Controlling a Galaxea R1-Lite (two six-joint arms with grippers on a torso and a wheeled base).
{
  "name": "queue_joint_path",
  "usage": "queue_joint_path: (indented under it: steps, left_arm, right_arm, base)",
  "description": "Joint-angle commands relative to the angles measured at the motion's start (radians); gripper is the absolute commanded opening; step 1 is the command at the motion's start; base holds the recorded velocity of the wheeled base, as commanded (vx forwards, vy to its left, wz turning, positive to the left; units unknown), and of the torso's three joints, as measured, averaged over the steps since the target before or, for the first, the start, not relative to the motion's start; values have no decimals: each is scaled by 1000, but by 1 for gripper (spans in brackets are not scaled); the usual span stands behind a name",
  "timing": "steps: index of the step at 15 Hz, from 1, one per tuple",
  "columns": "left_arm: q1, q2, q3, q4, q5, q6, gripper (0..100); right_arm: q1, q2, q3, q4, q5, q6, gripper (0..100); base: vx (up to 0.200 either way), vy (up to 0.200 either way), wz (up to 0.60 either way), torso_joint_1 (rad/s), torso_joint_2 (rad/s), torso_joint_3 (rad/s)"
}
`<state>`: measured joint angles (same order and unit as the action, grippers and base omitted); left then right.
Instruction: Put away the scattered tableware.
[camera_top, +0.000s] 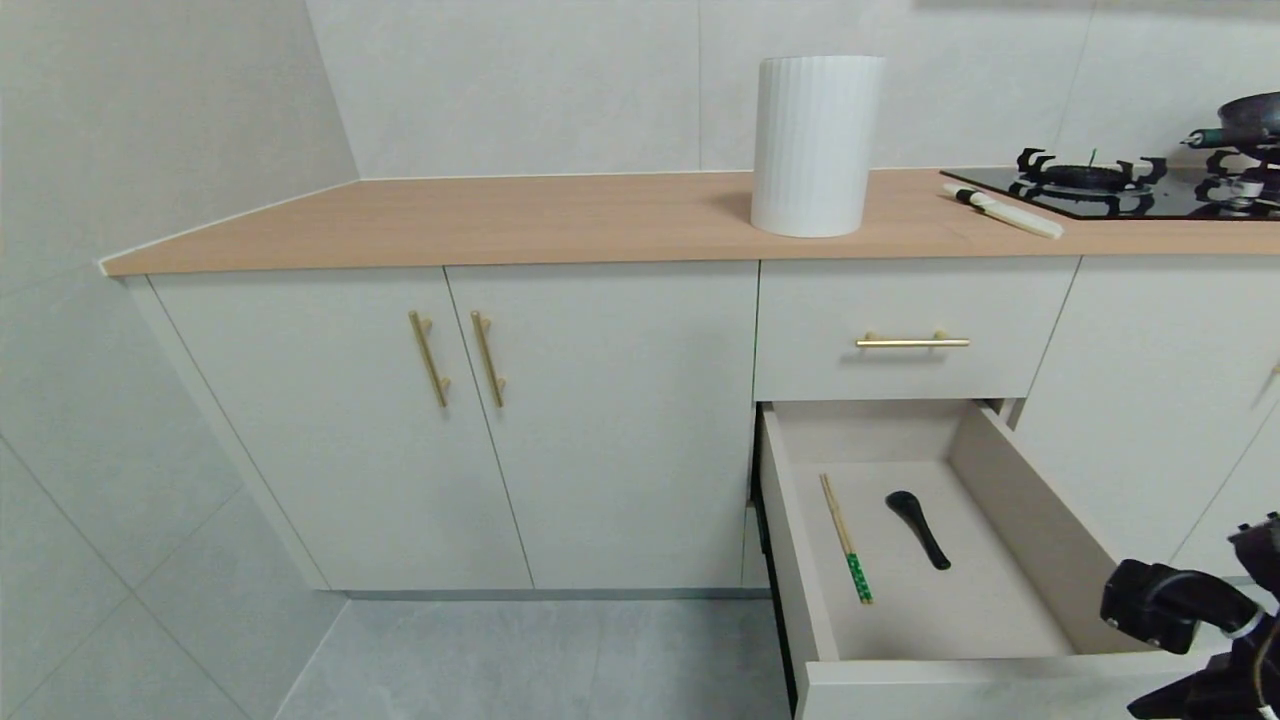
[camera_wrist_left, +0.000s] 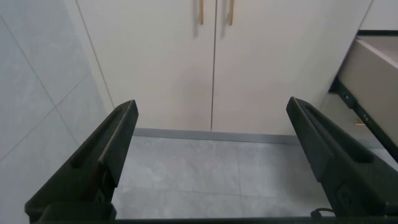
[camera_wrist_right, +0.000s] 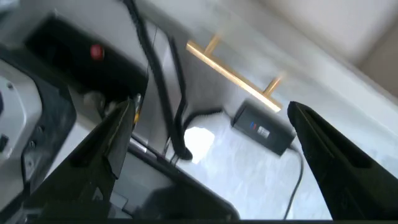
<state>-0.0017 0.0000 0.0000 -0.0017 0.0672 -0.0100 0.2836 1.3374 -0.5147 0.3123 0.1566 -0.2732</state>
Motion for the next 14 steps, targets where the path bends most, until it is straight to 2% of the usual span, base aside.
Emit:
queue_joint_path:
  steps: [1,3,8,11,14]
  left_arm:
    - [0,0,0,0,0,-1,100]
    - [0,0,0,0,0,-1,100]
    - [0,0,0,0,0,-1,100]
    - [0,0,0,0,0,-1,100]
    - [0,0,0,0,0,-1,100]
  right_arm:
    - [0,187,-22,2,-23,34,100]
    - [2,230,-47,2,-77,95,100]
    - [60,319,-202,88,-216,451,100]
    - [58,359,-239,86,-223,511,100]
    - [60,407,-242,5,-273,545,100]
  base:
    - [0,0,0,0,0,0]
    - [0,0,0,0,0,0]
    - [0,0,0,0,0,0]
    - [0,0,0,0,0,0]
    - [0,0,0,0,0,0]
